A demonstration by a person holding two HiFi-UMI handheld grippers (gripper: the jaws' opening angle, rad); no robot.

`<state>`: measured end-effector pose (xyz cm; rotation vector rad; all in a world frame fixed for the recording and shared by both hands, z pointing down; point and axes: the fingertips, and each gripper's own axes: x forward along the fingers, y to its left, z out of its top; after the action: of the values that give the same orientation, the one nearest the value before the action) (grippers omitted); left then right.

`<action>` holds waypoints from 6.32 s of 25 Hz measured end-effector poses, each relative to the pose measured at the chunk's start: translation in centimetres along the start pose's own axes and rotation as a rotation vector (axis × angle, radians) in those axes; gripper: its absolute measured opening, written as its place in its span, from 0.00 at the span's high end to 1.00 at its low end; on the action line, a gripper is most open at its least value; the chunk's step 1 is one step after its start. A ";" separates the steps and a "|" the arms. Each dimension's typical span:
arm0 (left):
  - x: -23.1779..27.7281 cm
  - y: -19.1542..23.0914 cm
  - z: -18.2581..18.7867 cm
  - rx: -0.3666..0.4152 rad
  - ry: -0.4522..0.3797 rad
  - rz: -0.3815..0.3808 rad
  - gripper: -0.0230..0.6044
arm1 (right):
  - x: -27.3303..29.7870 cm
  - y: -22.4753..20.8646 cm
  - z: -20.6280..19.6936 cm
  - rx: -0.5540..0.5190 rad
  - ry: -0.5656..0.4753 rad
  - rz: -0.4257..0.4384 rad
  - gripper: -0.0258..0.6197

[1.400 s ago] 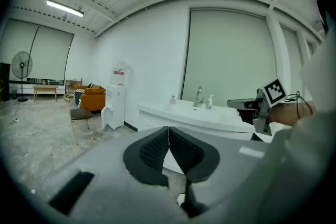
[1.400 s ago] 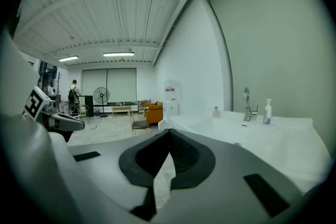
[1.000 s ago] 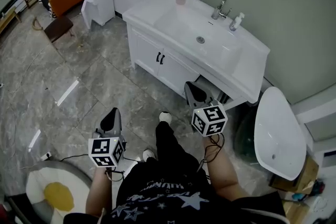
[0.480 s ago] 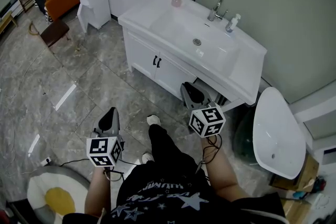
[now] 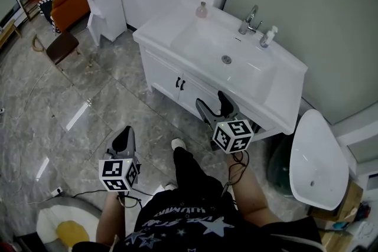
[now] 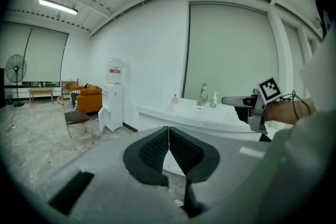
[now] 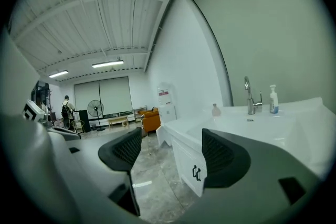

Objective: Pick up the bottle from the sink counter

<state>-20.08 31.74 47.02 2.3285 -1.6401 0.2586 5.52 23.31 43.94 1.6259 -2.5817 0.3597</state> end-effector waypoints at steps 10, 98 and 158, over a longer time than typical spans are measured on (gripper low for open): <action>11.8 3.0 4.4 -0.010 0.026 0.059 0.93 | 12.7 -6.9 2.1 0.031 0.047 0.046 0.41; 76.0 8.7 20.5 0.060 0.193 -0.469 0.93 | 58.3 -39.8 5.9 -0.076 0.223 -0.412 0.67; 38.1 1.0 16.6 0.080 -0.041 -0.190 0.93 | 27.5 -20.8 10.1 -0.157 0.075 -0.110 0.75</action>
<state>-8.34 -7.94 42.98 2.5444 -1.4379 0.2417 12.79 -11.88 42.51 1.6568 -2.3874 0.2009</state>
